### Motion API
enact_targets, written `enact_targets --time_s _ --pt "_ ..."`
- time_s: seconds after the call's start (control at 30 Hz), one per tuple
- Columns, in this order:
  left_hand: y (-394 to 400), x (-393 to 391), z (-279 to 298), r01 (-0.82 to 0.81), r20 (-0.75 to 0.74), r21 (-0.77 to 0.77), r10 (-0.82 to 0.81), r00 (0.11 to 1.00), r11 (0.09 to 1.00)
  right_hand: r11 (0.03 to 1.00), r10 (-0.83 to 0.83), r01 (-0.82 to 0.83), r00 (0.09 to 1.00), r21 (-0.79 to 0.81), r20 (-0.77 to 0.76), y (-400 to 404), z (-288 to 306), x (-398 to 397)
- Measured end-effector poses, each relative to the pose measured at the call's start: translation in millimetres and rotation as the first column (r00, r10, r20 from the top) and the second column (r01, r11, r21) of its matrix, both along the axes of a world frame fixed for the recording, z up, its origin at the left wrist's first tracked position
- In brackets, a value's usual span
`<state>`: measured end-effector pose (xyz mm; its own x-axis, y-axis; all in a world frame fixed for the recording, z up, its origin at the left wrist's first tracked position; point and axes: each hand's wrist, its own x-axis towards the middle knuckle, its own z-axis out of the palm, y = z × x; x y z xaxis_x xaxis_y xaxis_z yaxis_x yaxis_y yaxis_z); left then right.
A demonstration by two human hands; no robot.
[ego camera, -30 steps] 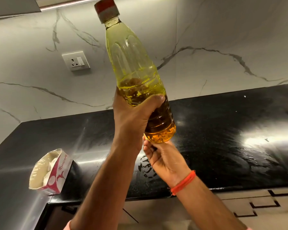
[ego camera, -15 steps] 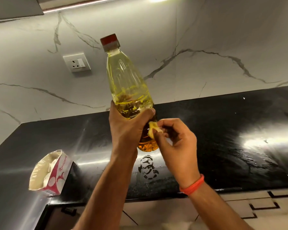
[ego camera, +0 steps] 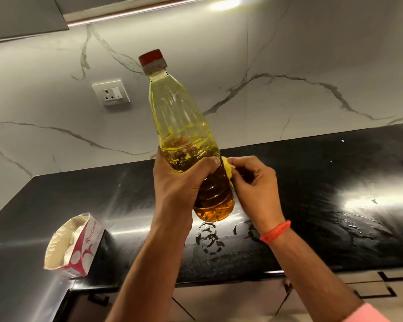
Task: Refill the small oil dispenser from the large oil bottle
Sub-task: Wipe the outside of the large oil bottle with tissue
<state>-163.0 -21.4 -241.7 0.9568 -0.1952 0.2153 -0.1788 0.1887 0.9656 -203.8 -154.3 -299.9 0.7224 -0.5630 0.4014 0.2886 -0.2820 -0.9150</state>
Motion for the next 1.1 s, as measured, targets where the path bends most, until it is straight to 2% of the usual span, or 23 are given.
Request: enact_targets --time_s 0.3,0.5,0.7,0.83,1.1 --pt "6 1 5 0.015 0.021 -0.006 -0.014 1.0 1.0 0.989 0.147 -0.146 0.987 -0.014 0.06 12 -5 -30" --pt "8 -1 4 0.052 0.017 0.018 -0.052 0.998 0.998 0.991 0.108 -0.089 0.971 -0.097 0.212 17 21 -32" --pt "4 -9 -10 0.123 0.007 0.074 -0.124 0.992 0.99 0.99 0.046 -0.005 0.958 -0.142 0.284 1 64 -13" --pt "1 -11 -19 0.133 0.009 0.149 -0.136 0.991 0.98 0.976 0.009 0.051 0.963 -0.213 0.268 -4 82 -3" --pt "5 -4 -23 0.111 0.014 0.165 -0.115 0.993 0.98 0.899 0.027 0.115 0.949 -0.423 0.315 11 69 -19"
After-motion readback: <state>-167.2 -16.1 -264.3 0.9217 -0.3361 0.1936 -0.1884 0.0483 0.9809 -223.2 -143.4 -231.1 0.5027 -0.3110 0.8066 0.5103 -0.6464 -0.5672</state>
